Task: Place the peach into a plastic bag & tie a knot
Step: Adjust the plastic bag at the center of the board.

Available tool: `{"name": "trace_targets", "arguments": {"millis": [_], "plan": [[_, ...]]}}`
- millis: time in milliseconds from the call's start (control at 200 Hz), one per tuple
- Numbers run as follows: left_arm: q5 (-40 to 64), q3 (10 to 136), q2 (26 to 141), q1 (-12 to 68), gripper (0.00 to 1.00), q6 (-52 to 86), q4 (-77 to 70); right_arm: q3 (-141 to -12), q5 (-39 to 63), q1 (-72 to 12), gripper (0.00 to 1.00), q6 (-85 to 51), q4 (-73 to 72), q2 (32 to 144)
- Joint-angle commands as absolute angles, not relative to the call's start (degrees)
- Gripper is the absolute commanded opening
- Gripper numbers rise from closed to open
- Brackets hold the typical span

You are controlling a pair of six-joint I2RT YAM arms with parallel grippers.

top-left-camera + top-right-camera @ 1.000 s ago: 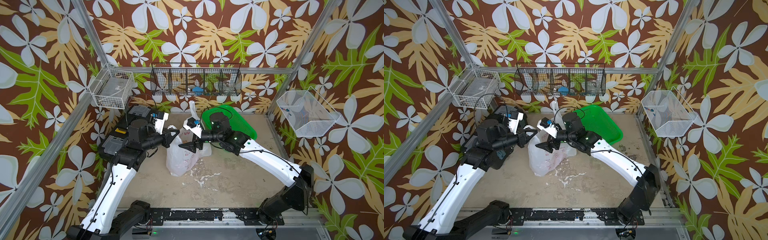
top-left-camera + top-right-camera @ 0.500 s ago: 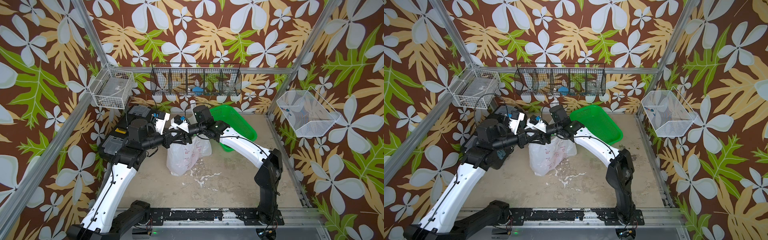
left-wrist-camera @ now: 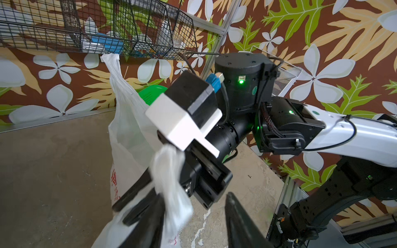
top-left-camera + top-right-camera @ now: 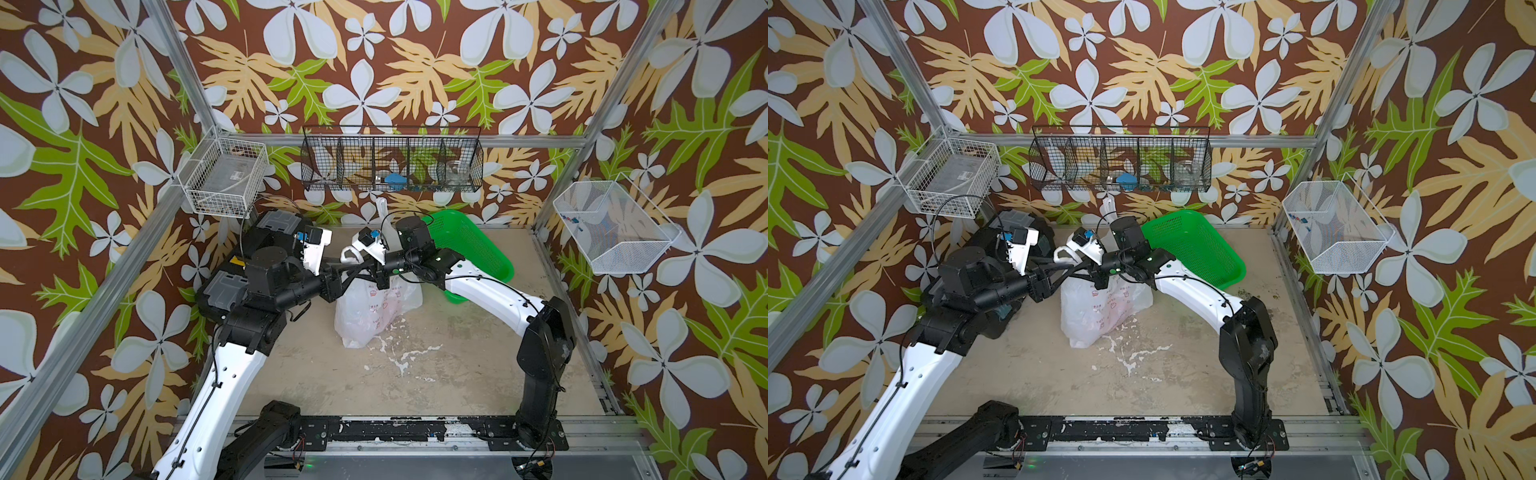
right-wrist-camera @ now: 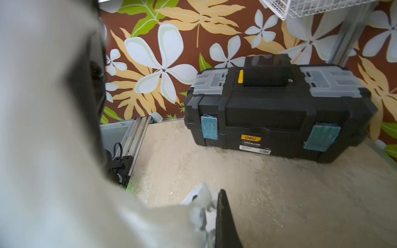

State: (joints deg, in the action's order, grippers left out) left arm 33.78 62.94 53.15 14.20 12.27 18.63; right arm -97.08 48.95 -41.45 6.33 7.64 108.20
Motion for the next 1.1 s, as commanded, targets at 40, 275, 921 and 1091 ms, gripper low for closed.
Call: {"name": "trace_targets", "arguments": {"millis": [40, 275, 921, 1091], "plan": [[27.0, 60.0, 50.1, 14.2, 0.7, 14.0, 18.0, -95.2, 45.1, -41.5, 0.0, 2.1, 1.1, 106.4], [23.5, 48.5, 44.5, 14.2, 0.82, 16.9, 8.1, -90.4, 41.4, -41.5, 0.0, -4.2, -4.3, 102.5], [23.3, 30.4, 59.4, 19.2, 0.72, 14.8, -33.4, -87.7, 40.2, -42.8, 0.04, -11.7, -5.4, 96.9], [24.5, 29.8, 59.3, 19.2, 0.46, 11.1, -32.7, -90.8, 38.7, -42.8, 0.17, -11.7, -4.4, 98.6]]}}
